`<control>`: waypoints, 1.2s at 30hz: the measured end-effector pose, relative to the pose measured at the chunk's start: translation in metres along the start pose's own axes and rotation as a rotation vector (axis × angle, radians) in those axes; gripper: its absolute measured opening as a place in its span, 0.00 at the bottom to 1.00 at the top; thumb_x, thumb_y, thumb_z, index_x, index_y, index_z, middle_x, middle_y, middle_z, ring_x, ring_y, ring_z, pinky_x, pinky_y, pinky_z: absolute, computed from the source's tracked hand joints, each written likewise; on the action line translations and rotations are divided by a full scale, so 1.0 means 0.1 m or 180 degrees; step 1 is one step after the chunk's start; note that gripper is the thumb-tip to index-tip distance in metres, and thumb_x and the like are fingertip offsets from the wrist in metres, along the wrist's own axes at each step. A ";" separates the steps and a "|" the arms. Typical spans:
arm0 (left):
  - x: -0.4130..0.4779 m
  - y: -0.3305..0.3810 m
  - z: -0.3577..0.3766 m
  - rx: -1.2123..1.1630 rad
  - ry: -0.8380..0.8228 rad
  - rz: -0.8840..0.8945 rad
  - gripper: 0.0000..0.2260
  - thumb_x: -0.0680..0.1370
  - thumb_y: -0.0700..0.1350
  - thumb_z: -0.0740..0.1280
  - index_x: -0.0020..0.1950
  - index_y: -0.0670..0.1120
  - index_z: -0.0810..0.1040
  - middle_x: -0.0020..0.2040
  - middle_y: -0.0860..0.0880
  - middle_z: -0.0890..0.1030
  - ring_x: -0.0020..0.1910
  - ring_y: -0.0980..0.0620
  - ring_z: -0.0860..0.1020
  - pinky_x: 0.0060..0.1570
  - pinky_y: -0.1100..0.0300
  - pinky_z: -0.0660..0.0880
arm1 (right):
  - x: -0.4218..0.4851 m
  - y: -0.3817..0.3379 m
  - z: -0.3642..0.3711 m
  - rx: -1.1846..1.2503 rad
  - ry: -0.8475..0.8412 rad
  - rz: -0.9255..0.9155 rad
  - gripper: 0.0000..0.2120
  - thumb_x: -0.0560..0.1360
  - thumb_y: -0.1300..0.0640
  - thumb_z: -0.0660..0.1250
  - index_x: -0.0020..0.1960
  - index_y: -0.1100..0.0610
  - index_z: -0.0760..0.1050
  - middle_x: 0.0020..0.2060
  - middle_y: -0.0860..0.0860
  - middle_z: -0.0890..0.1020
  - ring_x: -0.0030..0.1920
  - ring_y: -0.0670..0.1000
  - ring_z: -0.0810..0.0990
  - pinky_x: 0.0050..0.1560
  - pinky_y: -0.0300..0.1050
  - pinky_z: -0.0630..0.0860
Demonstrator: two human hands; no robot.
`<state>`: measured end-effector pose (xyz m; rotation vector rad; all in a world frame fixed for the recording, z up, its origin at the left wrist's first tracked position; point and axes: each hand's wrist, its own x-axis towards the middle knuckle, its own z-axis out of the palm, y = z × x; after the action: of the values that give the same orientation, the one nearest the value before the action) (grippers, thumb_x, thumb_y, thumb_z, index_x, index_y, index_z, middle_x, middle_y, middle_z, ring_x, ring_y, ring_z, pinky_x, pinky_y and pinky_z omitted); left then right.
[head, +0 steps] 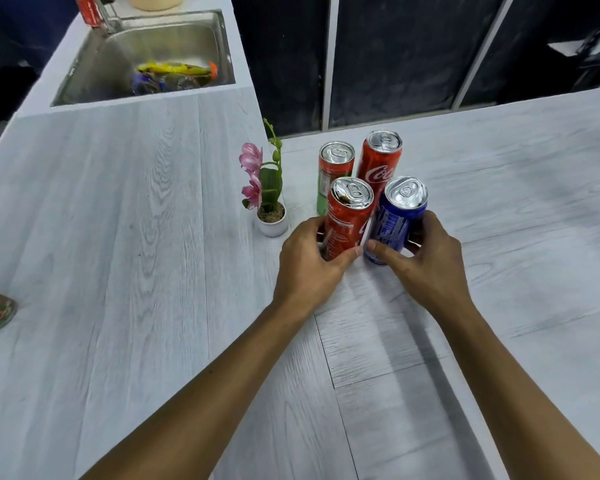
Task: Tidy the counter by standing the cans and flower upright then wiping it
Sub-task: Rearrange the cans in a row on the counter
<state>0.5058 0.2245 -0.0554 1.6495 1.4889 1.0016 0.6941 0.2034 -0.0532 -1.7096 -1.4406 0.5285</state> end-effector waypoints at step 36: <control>-1.28 -0.98 -2.64 0.0069 0.0992 -0.0309 0.27 0.70 0.57 0.80 0.65 0.54 0.78 0.57 0.59 0.82 0.54 0.70 0.78 0.48 0.75 0.76 | -1.39 -1.83 1.79 0.0617 -0.0811 -0.0506 0.33 0.66 0.41 0.80 0.66 0.48 0.72 0.54 0.38 0.80 0.52 0.34 0.79 0.48 0.22 0.73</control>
<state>0.2214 0.1059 -0.0309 1.4685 1.7688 1.2339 0.4130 0.1298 -0.0357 -1.4002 -1.6304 0.7928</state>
